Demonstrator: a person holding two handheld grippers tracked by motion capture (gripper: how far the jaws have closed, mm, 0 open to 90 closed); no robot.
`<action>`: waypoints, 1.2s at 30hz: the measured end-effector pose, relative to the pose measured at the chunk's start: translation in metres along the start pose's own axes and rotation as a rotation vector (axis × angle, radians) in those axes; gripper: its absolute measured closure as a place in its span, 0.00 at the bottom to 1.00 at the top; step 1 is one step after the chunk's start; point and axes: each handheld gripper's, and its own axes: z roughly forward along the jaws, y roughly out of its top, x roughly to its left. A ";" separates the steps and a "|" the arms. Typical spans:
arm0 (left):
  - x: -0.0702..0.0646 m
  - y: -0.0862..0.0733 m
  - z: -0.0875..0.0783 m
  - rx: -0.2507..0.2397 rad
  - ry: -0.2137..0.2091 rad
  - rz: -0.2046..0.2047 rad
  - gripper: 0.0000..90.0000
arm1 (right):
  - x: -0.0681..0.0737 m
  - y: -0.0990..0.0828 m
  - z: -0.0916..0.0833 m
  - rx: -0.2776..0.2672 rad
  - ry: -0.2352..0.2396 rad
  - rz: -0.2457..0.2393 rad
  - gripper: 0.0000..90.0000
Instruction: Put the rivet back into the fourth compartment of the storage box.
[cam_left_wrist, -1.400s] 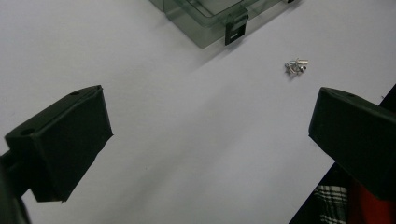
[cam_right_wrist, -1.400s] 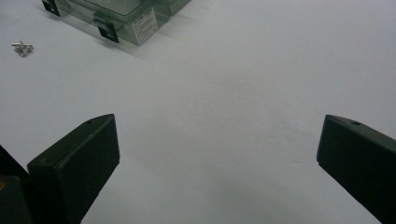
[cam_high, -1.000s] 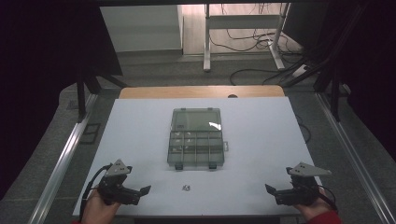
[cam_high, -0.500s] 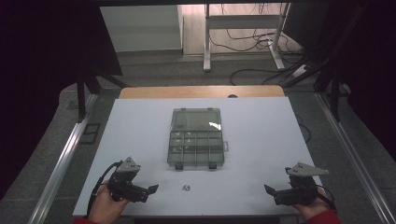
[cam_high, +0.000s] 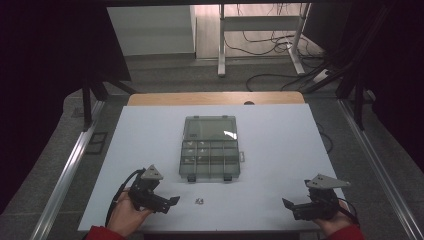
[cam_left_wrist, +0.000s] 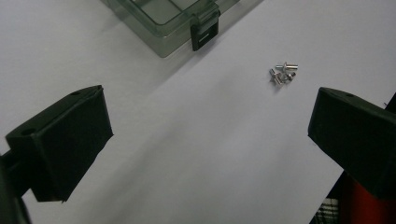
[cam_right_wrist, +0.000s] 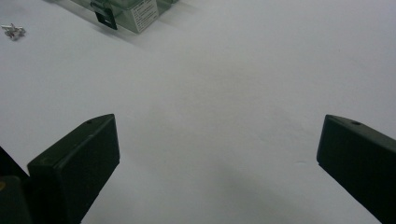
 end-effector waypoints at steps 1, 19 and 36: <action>-0.001 0.003 0.004 0.013 -0.005 0.010 0.00 | 0.000 0.000 0.000 0.001 0.000 -0.001 0.00; -0.020 0.030 0.038 0.100 -0.022 0.091 0.02 | 0.000 0.000 0.002 0.015 0.006 -0.006 0.00; -0.036 0.041 0.059 0.154 -0.069 0.157 0.51 | 0.000 -0.001 0.004 0.041 0.008 -0.009 0.00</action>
